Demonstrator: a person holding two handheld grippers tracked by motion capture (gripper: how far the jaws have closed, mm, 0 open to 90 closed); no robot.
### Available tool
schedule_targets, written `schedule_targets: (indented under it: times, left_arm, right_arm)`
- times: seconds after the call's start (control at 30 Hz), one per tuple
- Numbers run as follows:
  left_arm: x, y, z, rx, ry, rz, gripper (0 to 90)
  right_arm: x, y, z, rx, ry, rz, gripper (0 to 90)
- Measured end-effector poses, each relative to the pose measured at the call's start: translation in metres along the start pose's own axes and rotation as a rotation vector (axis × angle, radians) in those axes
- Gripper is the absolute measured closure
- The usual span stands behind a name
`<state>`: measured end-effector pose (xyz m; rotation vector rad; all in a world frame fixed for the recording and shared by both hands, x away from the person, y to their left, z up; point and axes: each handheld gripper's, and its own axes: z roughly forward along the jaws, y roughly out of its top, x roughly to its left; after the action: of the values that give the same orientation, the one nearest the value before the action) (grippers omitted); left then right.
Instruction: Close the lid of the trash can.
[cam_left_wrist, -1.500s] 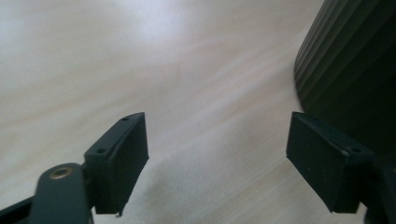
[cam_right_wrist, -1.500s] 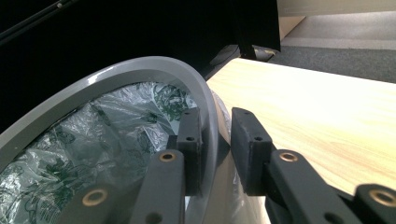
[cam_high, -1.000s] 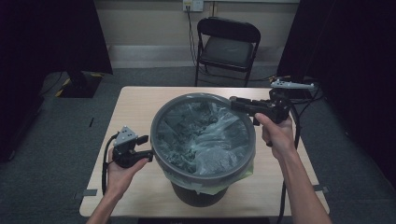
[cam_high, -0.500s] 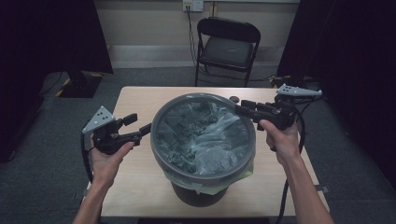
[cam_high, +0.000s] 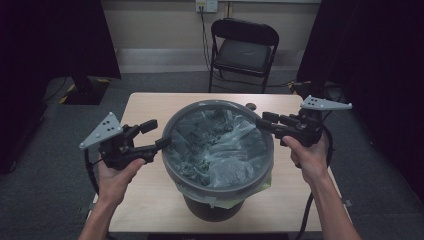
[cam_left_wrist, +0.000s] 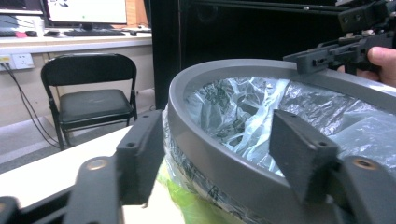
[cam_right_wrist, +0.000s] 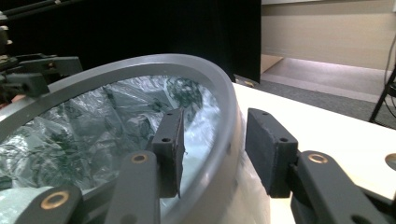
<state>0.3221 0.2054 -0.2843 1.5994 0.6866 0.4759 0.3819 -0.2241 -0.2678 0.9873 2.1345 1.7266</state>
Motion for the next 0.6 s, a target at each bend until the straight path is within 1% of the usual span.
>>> schedule_targets:
  times: [0.07,0.13,0.17,0.2,0.27,0.33,0.47,0.5,0.53,0.6]
  left_arm:
    - [-0.0003,-0.0004,0.0007,0.0,-0.013,0.004,41.7]
    - [-0.0019,-0.0003,0.0012,0.002,-0.007,0.014,43.1]
    - [-0.0023,-0.0002,0.0015,0.006,-0.02,0.015,45.5]
    - [-0.0026,-0.0005,0.002,0.008,-0.022,0.015,49.3]
    - [-0.0031,-0.0014,0.0028,0.015,-0.018,0.022,50.1]
    - [-0.0039,-0.0027,0.0035,0.008,-0.016,0.017,51.9]
    - [-0.0019,-0.0046,0.0036,0.012,-0.024,-0.001,51.5]
    - [-0.0023,-0.0048,0.0037,0.012,-0.021,0.005,51.6]
    - [-0.0027,-0.005,0.0037,0.011,-0.019,0.004,51.8]
    - [-0.002,-0.0057,0.0032,0.013,-0.02,-0.002,51.9]
  right_arm:
    - [-0.0006,-0.0028,0.0001,0.003,0.011,0.006,64.4]
    - [0.0007,-0.0043,0.0,-0.001,0.0,0.007,67.2]
    - [0.0013,-0.0047,-0.0002,-0.005,-0.009,0.006,68.1]
    - [0.001,-0.005,-0.0004,-0.009,-0.01,0.012,69.2]
    - [-0.0009,-0.0058,-0.0007,-0.004,-0.006,0.022,70.8]
    - [-0.0009,-0.007,-0.0005,-0.003,-0.008,0.024,71.5]
    - [-0.0003,-0.0073,-0.0004,0.001,-0.015,0.033,72.0]
    - [0.0004,-0.007,-0.0003,0.004,-0.019,0.028,72.1]
    - [0.0016,-0.006,-0.0004,0.015,-0.027,0.017,72.4]
    - [0.0028,-0.005,-0.0002,0.023,-0.035,0.011,72.4]
